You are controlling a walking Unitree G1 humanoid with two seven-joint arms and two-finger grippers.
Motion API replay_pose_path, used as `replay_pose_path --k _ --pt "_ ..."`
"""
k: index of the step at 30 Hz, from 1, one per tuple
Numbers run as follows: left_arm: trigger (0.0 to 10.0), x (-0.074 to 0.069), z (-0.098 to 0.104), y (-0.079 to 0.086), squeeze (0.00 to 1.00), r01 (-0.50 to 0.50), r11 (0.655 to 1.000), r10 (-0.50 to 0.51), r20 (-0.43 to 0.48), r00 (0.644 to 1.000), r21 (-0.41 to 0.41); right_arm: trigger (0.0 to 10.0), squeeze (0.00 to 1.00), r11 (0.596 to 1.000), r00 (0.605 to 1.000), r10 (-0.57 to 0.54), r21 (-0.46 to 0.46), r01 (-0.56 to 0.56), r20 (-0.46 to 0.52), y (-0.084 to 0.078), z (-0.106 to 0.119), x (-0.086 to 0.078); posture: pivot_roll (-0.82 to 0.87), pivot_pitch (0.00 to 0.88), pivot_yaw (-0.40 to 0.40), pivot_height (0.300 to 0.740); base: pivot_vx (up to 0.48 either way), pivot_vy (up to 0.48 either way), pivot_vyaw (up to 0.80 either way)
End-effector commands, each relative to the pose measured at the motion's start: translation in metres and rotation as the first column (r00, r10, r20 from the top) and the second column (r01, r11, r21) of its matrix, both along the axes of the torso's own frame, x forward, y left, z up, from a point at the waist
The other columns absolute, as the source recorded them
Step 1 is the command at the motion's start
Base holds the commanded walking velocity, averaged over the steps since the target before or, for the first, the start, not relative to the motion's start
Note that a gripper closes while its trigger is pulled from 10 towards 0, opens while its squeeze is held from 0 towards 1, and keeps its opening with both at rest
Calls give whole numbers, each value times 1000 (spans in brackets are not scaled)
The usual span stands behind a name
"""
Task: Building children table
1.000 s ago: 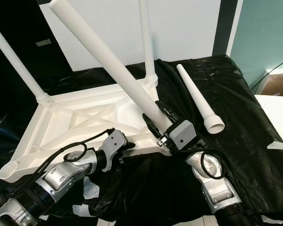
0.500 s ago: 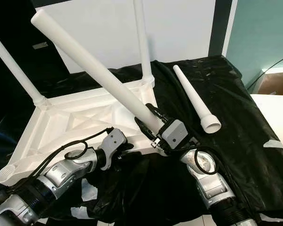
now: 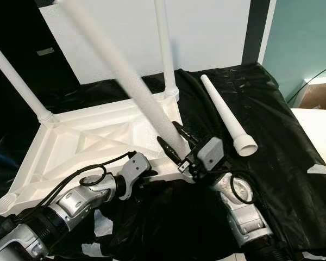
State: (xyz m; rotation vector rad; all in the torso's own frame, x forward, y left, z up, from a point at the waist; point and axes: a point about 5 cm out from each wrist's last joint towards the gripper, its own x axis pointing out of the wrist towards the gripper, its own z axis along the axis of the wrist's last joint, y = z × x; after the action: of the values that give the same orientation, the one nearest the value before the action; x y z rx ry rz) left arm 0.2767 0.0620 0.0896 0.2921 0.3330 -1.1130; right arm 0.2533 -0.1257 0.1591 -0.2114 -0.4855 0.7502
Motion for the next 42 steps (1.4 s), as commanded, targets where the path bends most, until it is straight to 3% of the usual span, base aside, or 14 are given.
replay_pose_path --k 1,3,9,16,18,23,26,27,29,30,34,40,42 --pt "10000 -16 -1 -1 0 342 939 -344 -134 929 -42 10000 0 999 959 -5 -49 -9 -284 -6 -46 -8 -95 0 167 740 0 0 0" --pt "10000 -16 -2 0 0 340 939 -342 -135 930 -39 10000 0 999 939 0 -42 -16 -343 -12 -52 -17 -100 0 167 740 0 0 0" --pt "10000 -17 -3 0 0 339 940 -341 -136 930 -38 10000 0 999 921 -37 10 44 -388 -23 -51 -23 -116 0 170 740 0 0 0" --pt "10000 -17 -4 -2 0 342 939 -344 -134 929 -38 10000 0 999 919 -38 19 50 -393 -25 -50 -26 -122 0 172 740 0 0 0" --pt "10000 -16 -4 -3 0 362 931 -365 -135 921 -46 10000 0 998 932 6 -57 -29 -362 -22 -49 -35 -130 0 180 740 0 0 0" --pt "10000 -15 -4 -3 0 373 927 -376 -140 916 -46 10000 0 993 935 32 -95 -70 -354 -22 -48 -37 -130 0 183 740 0 0 0" --pt "10000 -15 -5 -2 0 377 926 -378 -148 914 -38 10000 0 965 941 81 -211 -156 -328 -26 -45 -37 -124 0 180 740 0 0 0" --pt "8941 -14 -5 -1 0 377 926 -378 -149 914 -36 10000 0 956 940 91 -235 -174 -328 -28 -43 -37 -124 0 180 740 0 0 0" --pt "8549 -14 -5 -1 0 377 926 -378 -149 914 -35 10000 0 952 939 96 -245 -183 -329 -29 -42 -37 -124 0 180 740 0 0 0" --pt "10000 -14 -5 -1 0 372 928 -373 -145 917 -32 10000 0 951 935 92 -250 -185 -341 -31 -41 -36 -120 0 175 740 0 0 0" --pt "10000 -13 -5 -2 0 361 932 -361 -136 923 -26 10000 0 955 923 79 -238 -179 -377 -34 -42 -35 -117 0 171 740 0 0 0" --pt "10000 -12 -7 -2 0 353 935 -352 -129 927 -21 10000 0 993 880 5 -100 -59 -475 -28 -43 -30 -114 0 165 740 0 0 0" --pt "10000 -12 -7 -2 0 353 935 -352 -129 927 -21 10000 0 993 880 5 -100 -59 -475 -28 -43 -30 -114 0 165 740 0 0 0"
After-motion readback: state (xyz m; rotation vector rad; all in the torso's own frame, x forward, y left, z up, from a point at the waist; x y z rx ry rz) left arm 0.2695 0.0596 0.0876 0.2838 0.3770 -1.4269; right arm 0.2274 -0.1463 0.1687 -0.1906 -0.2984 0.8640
